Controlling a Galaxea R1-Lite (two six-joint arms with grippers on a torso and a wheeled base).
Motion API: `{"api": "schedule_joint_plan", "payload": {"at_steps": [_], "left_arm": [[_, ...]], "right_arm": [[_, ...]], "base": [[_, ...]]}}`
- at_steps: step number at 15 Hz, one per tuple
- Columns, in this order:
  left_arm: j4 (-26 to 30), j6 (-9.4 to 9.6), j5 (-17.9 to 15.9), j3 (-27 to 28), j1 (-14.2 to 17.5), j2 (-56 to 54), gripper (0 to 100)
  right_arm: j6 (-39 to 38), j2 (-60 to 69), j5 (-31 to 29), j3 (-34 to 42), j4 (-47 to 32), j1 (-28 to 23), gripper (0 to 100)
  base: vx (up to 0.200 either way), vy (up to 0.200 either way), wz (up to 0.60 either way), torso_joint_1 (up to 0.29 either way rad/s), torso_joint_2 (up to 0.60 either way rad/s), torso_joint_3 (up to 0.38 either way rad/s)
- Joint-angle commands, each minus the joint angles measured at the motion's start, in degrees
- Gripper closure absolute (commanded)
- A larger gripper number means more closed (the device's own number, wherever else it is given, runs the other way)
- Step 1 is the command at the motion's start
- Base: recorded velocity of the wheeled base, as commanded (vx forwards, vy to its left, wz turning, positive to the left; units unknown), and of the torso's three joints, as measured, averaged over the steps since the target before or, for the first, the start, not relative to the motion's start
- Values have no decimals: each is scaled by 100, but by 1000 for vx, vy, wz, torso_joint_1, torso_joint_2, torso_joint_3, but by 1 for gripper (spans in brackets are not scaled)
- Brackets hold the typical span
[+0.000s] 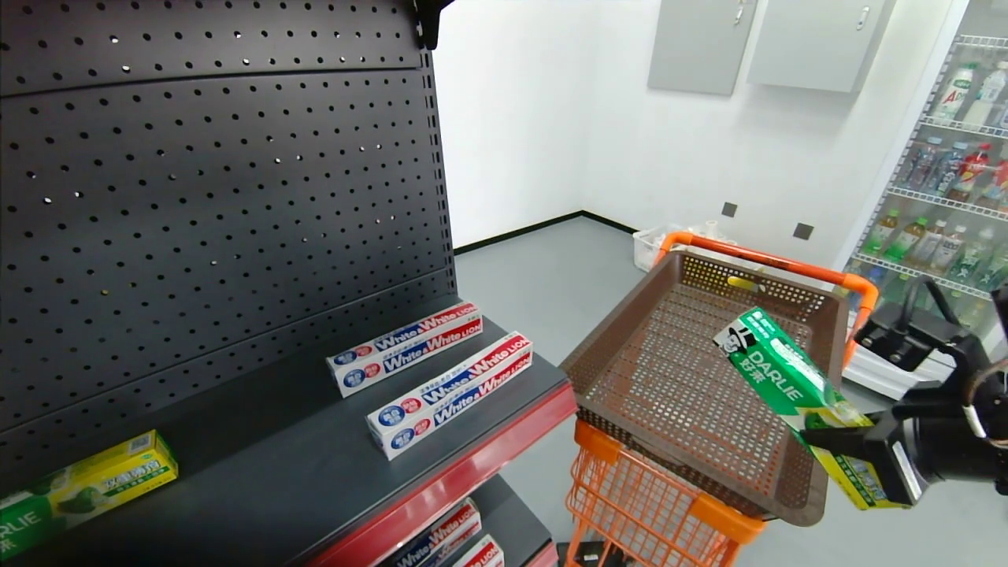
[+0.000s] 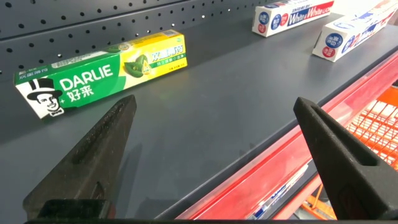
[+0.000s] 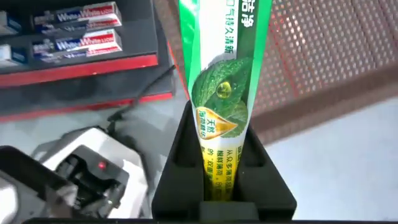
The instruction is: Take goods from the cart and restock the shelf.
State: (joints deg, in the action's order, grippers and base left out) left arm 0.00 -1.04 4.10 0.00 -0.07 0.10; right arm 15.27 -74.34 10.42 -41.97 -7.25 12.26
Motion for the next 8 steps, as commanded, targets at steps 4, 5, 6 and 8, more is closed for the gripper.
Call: {"api": "schedule_joint_plan", "payload": {"at_steps": [4,5,6,8], "left_arm": [[0,-2,3,0,-1,-1,0],[0,-2,3,0,-1,-1,0],[0,-2,3,0,-1,-1,0],[0,-2,3,0,-1,-1,0]], "right_arm": [[-526,1800,-58,1253,13,118,100],[-543,1993,-58,1394,22,162,100],[-543,2143,-67,1499,22,224,100],[-543,2380,-190,1666,13,321,100]], "base": [[0,0,0,0,0,0],[0,0,0,0,0,0],[0,0,0,0,0,0],[0,0,0,0,0,0]]}}
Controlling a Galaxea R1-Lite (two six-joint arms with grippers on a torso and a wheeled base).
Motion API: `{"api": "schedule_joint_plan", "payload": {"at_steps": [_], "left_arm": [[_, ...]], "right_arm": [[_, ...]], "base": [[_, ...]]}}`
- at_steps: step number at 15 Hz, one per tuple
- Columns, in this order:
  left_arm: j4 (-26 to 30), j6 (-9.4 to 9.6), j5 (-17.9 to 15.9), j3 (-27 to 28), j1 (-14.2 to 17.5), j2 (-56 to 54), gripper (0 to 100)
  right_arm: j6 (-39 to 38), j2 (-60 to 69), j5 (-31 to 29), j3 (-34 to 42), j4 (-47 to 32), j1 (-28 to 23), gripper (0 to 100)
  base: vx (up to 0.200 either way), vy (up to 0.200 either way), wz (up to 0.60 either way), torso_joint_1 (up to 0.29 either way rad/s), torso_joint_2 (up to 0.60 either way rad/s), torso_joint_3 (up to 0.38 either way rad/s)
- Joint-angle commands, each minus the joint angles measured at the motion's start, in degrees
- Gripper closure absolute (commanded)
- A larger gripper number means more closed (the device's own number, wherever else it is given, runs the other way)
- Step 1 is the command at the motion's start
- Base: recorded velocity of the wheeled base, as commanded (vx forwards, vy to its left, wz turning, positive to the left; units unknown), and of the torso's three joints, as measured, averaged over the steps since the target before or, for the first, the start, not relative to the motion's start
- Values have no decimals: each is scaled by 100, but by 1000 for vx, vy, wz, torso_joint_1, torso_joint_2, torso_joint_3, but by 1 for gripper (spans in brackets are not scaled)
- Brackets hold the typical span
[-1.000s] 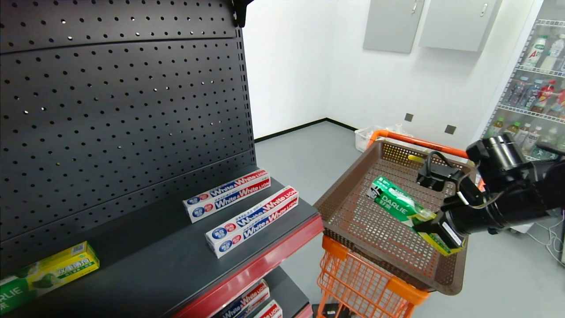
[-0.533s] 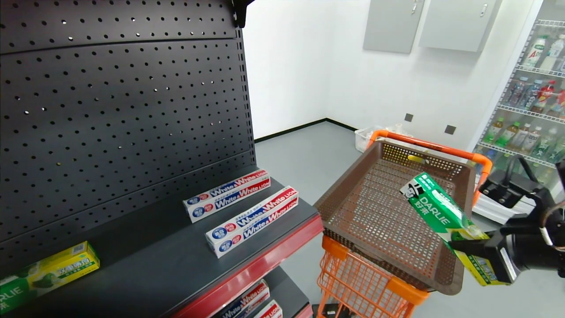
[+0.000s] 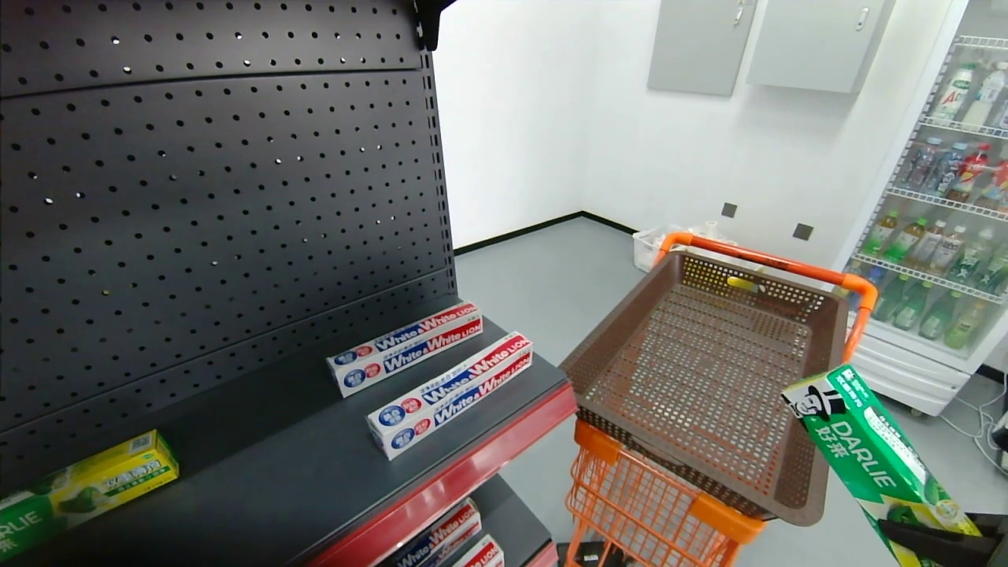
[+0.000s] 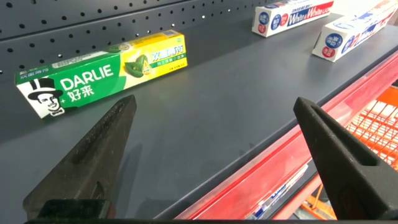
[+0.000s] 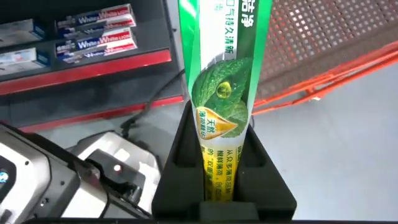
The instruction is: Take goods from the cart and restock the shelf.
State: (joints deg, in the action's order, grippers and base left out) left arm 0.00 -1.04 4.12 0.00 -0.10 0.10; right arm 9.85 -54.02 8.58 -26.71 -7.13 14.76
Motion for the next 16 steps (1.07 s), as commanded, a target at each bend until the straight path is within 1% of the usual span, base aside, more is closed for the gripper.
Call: {"api": "schedule_joint_plan", "payload": {"at_steps": [1,3,16], "left_arm": [[0,-2,1,0,1,-1,0],[0,-2,1,0,1,-1,0],[0,-2,1,0,1,-1,0]], "right_arm": [[8,471,-190,219,-16,202,100],[-9,524,-269,254,-16,273,100],[-115,533,-340,245,28,334,100]], "base": [[0,0,0,0,0,0],[0,0,0,0,0,0],[0,0,600,1,1,4]]}}
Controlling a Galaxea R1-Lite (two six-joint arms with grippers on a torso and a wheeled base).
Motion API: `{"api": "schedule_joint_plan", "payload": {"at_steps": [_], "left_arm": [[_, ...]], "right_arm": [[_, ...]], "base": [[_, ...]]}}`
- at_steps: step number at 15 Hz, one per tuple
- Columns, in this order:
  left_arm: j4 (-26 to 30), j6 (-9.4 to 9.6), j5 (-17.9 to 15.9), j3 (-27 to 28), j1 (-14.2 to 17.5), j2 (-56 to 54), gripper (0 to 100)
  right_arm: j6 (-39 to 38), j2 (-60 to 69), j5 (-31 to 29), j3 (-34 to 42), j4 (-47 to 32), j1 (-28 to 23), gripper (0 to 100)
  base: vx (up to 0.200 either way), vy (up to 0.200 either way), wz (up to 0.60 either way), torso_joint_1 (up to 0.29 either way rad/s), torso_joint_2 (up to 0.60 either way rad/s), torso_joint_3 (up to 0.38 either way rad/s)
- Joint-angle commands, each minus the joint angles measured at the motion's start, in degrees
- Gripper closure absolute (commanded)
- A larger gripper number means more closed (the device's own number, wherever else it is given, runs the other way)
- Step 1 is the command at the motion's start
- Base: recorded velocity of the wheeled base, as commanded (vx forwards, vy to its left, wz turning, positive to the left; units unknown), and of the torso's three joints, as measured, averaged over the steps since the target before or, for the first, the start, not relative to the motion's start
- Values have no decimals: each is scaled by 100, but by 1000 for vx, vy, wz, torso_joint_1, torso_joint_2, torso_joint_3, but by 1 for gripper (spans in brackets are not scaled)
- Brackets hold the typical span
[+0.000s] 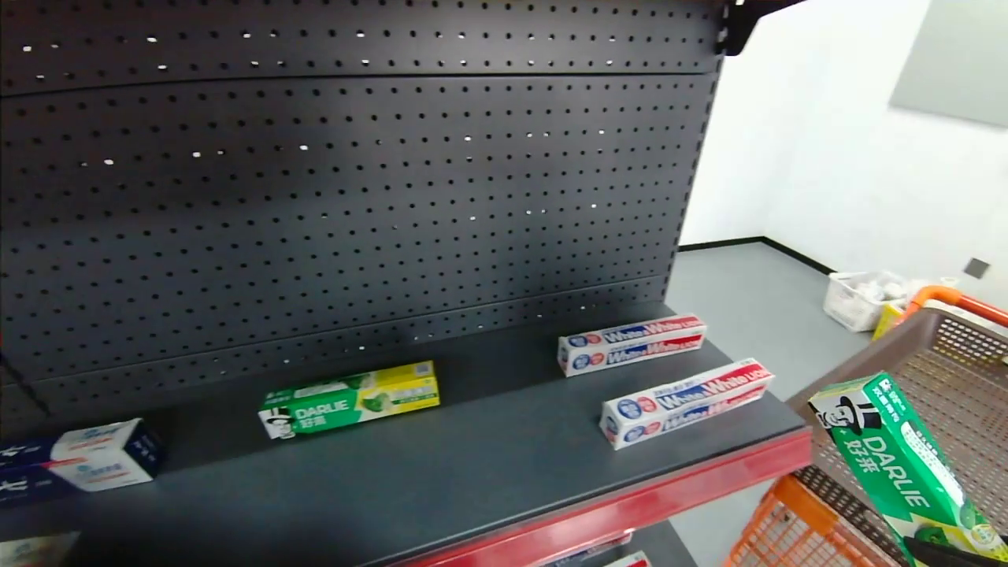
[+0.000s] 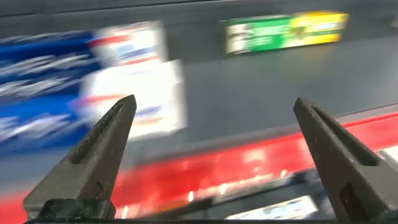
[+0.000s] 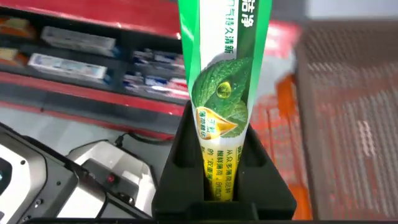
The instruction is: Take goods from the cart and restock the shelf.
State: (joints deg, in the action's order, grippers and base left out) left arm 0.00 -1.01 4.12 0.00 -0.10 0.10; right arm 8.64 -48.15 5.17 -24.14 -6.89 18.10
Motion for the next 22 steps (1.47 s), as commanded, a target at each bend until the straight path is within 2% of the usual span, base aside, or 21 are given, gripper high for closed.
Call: {"api": "schedule_joint_plan", "payload": {"at_steps": [1,6,16,22], "left_arm": [[0,-4,1,0,1,-1,0],[0,-4,1,0,1,-1,0],[0,-4,1,0,1,-1,0],[0,-4,1,0,1,-1,0]], "right_arm": [[6,-63,2,-12,3,0,100],[6,-124,10,-56,3,-9,100],[129,-89,2,-205,328,-35,100],[-214,271,441,-399,65,-52,100]], "base": [[0,0,600,2,2,-2],[0,0,600,3,3,2],[0,0,0,0,0,0],[0,0,0,0,0,0]]}}
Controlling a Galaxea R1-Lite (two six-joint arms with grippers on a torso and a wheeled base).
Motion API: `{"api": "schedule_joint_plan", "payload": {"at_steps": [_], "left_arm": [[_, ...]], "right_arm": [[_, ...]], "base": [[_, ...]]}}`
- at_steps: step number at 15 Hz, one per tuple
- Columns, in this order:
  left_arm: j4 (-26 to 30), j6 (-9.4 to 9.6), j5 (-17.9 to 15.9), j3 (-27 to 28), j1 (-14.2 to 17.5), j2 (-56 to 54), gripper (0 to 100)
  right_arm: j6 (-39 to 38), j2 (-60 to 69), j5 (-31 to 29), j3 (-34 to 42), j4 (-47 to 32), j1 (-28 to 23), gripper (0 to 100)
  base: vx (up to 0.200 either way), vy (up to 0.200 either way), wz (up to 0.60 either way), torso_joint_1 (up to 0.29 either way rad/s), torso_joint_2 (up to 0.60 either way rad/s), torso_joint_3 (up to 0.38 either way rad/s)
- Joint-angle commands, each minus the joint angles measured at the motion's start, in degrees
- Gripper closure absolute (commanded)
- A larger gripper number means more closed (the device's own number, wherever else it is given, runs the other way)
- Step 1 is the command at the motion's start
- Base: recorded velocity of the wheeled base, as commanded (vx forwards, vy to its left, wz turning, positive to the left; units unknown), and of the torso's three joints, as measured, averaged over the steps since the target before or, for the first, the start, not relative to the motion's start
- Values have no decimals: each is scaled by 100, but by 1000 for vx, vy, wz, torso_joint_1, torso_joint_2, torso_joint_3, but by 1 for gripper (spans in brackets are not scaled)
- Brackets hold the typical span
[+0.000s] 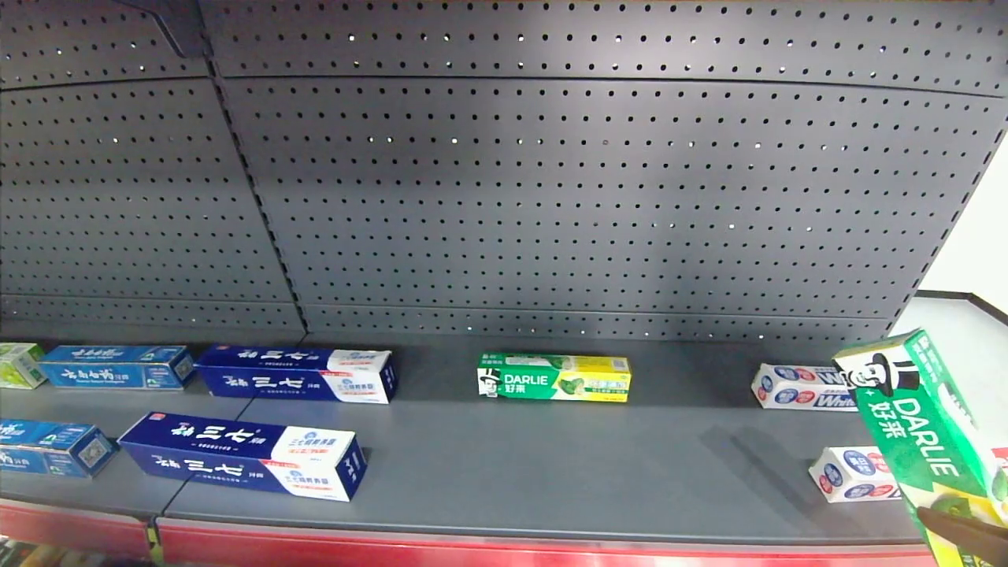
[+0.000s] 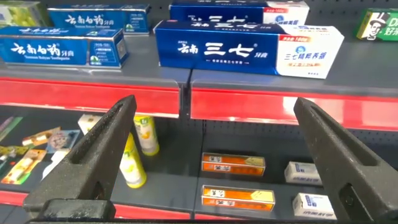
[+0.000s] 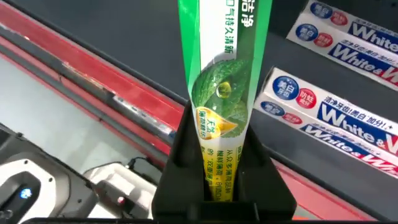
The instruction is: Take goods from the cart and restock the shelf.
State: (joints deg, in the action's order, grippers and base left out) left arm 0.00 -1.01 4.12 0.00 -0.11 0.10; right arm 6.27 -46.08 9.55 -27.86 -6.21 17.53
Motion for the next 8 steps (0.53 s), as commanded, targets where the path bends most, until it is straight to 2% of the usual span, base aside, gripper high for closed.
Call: {"api": "schedule_joint_plan", "payload": {"at_steps": [1,3,5,6,8], "left_arm": [[0,-4,1,0,2,-1,0],[0,-4,1,0,2,-1,0],[0,-4,1,0,2,-1,0],[0,-39,-34,0,2,-1,0],[26,-75,-131,18,-7,-1,0]], "right_arm": [[-134,73,3,-150,-47,66,100],[-170,29,-5,-414,-425,49,100],[-187,222,12,-871,-1533,49,100],[-187,266,3,-994,-1823,49,100],[-178,293,-49,-1046,-2051,22,100]], "base": [[0,0,0,0,0,0],[0,0,0,0,0,0],[0,0,0,0,0,0],[0,0,0,0,0,0],[0,0,0,0,0,0]]}}
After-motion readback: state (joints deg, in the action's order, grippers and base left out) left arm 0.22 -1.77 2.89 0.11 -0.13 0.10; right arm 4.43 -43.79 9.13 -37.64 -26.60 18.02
